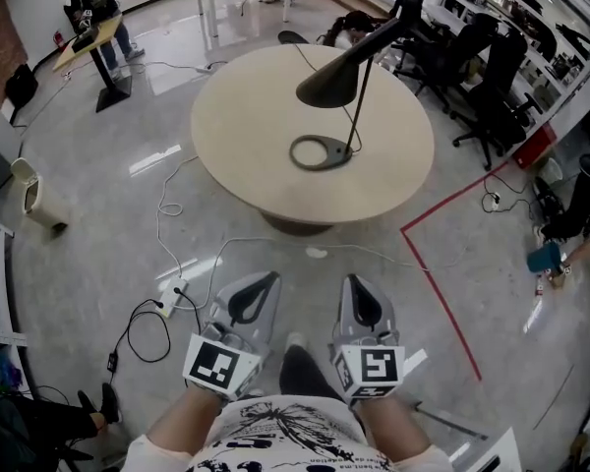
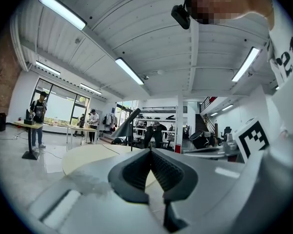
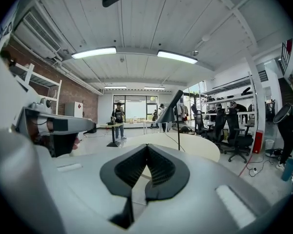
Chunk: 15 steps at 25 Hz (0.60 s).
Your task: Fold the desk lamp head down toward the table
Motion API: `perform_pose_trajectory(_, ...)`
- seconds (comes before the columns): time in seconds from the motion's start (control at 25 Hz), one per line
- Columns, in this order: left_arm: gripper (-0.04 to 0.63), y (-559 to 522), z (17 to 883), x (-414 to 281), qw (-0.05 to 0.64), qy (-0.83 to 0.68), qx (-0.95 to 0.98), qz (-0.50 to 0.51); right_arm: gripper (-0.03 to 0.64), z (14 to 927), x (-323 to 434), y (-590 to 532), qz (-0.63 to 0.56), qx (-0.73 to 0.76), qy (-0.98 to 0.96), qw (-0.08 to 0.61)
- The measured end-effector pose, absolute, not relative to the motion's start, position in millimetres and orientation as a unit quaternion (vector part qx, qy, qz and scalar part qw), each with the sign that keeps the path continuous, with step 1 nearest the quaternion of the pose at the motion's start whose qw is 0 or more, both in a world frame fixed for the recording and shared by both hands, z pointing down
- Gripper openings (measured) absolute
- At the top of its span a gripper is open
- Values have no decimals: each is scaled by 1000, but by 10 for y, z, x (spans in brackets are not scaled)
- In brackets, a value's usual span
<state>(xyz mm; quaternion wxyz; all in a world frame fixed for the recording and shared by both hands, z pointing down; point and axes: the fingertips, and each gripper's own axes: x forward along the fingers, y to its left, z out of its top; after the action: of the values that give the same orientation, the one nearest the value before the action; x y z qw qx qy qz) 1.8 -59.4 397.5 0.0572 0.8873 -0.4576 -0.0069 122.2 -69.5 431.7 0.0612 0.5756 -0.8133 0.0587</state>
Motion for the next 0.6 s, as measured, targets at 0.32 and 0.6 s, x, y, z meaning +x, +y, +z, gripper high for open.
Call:
perform_pose_trajectory(0.32,-4,229,3949,-392,51,-447,893,-22,8,4264,886,204,30,607,-792,61)
perform_pose_trajectory(0.6,-5,765,4050,-562,46,-424,904,-9,8,4296,594,789,26,604,-794,63)
